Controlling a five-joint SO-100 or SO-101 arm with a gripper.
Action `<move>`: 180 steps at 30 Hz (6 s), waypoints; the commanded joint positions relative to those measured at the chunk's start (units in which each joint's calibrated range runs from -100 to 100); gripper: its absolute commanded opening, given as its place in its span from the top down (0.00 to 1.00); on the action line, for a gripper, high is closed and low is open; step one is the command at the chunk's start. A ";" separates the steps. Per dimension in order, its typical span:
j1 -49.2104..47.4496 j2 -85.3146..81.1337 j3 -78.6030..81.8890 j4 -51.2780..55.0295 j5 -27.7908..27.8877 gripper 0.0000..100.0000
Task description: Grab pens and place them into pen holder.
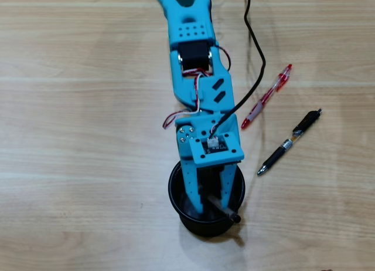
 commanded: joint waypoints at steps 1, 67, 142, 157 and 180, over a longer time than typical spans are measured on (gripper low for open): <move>1.21 -13.57 -1.98 14.46 0.28 0.96; -2.33 -44.90 53.54 46.74 0.33 0.80; -2.88 -56.49 39.57 50.96 0.43 0.98; -4.42 -55.65 41.83 15.32 0.58 0.98; -2.33 -46.83 63.91 -35.82 0.22 0.98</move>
